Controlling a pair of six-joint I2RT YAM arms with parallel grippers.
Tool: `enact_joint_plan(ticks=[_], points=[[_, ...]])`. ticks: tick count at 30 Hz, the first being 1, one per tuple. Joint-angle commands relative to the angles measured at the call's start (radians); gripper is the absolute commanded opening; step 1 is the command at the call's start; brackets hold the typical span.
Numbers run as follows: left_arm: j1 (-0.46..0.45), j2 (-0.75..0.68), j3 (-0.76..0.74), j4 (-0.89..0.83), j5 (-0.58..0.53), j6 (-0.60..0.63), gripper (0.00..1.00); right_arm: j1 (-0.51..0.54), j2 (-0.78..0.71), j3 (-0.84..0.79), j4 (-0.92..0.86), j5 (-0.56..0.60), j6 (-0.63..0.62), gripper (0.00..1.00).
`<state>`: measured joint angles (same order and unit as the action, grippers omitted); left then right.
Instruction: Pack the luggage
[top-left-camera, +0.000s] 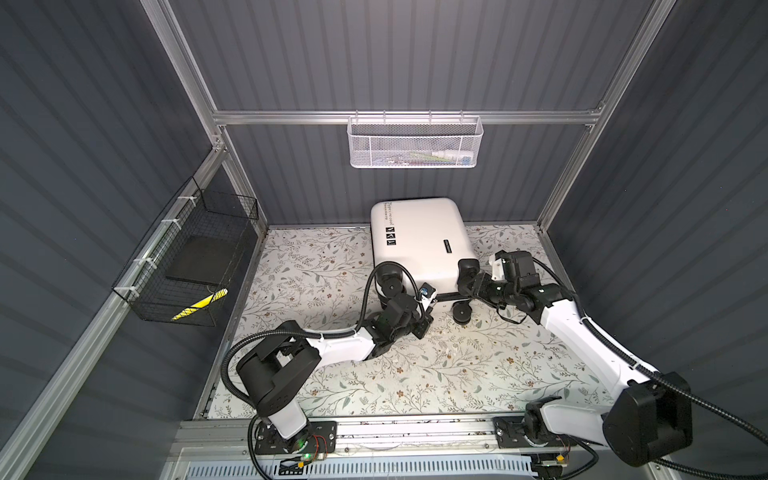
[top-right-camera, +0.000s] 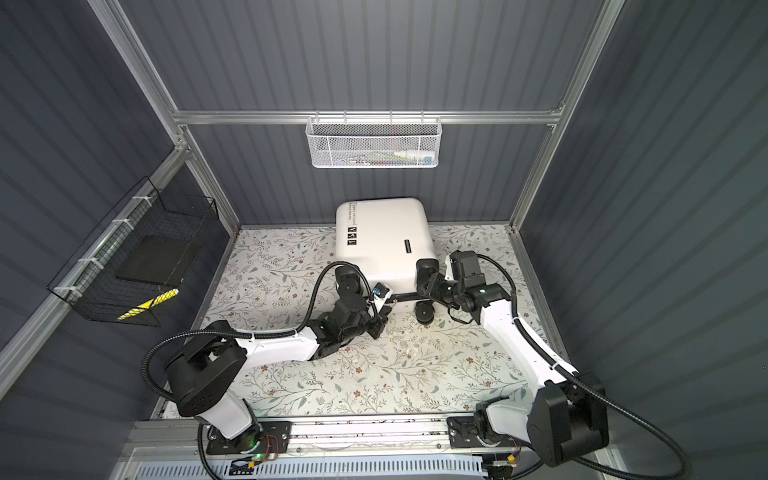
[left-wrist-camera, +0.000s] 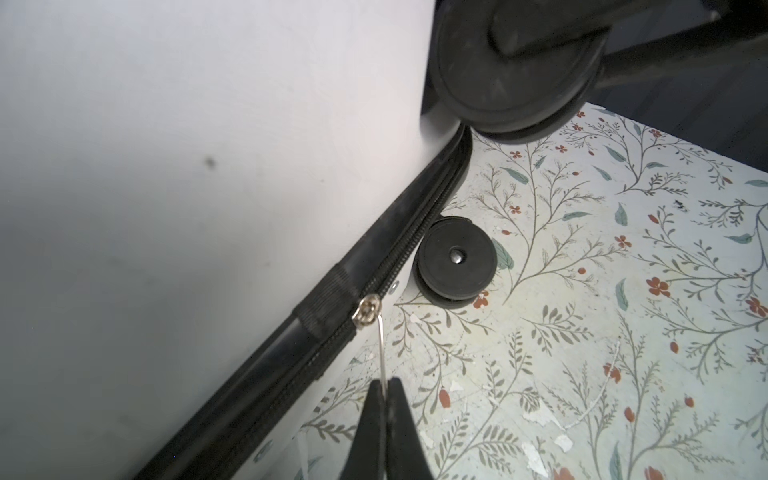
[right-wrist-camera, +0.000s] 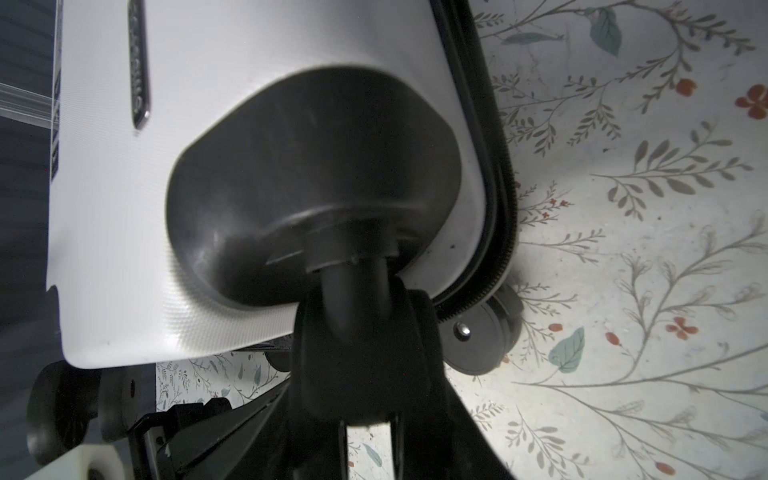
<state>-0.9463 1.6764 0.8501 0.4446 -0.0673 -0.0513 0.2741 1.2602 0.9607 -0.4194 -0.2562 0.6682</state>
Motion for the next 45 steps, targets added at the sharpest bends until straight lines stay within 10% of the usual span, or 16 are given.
enact_joint_plan(ticks=[1, 29, 45], points=[[-0.068, 0.03, 0.082, 0.056, 0.135, 0.037, 0.0, 0.011, 0.031, -0.004, 0.074, -0.036, 0.08, 0.0], [-0.131, 0.187, 0.289, 0.087, 0.134, -0.017, 0.0, 0.004, 0.052, 0.154, -0.007, -0.031, 0.033, 0.0], [-0.13, 0.218, 0.306, 0.107, 0.098, -0.044, 0.0, -0.212, -0.007, 0.116, -0.026, -0.178, 0.011, 0.64]])
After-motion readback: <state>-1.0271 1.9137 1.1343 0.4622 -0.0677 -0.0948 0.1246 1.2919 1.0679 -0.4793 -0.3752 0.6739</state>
